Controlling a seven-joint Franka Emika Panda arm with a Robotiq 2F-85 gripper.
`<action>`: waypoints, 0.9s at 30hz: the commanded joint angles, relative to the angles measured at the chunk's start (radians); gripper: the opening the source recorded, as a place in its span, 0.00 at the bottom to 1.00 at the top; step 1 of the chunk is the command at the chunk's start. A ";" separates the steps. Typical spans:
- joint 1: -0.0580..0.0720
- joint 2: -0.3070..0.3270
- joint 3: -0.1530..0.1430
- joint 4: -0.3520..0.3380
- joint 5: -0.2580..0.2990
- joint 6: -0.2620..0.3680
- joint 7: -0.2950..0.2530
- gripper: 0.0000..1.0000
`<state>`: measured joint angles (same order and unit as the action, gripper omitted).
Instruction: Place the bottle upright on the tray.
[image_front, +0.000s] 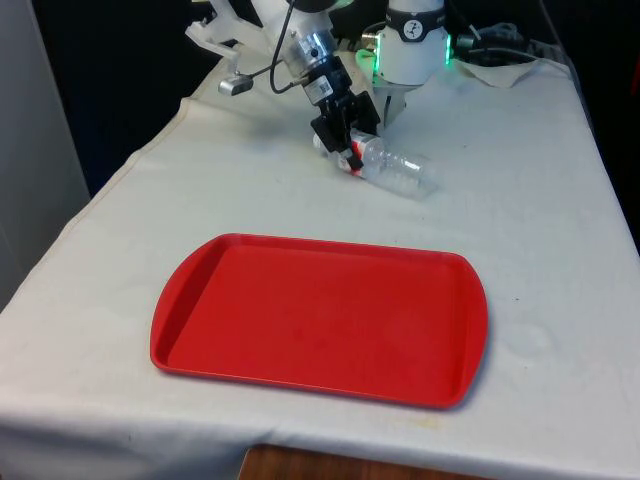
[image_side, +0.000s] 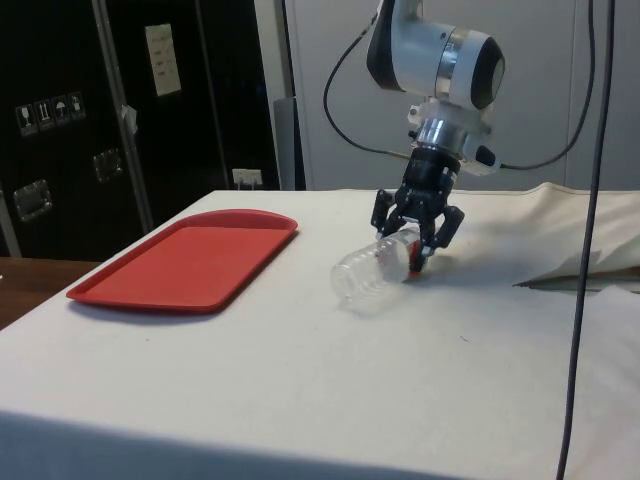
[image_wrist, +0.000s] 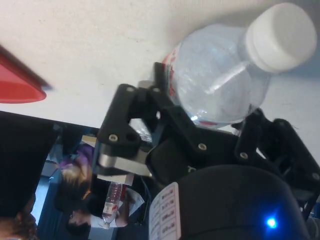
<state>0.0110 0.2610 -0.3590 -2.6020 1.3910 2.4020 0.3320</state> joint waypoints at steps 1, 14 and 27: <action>0.000 0.000 0.000 0.000 0.000 0.000 0.000 0.49; 0.002 -0.013 -0.001 -0.005 0.000 0.006 0.002 0.04; 0.015 -0.031 0.001 0.024 -0.037 0.030 0.027 0.03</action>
<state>0.0200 0.2330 -0.3590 -2.5770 1.3640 2.4190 0.3440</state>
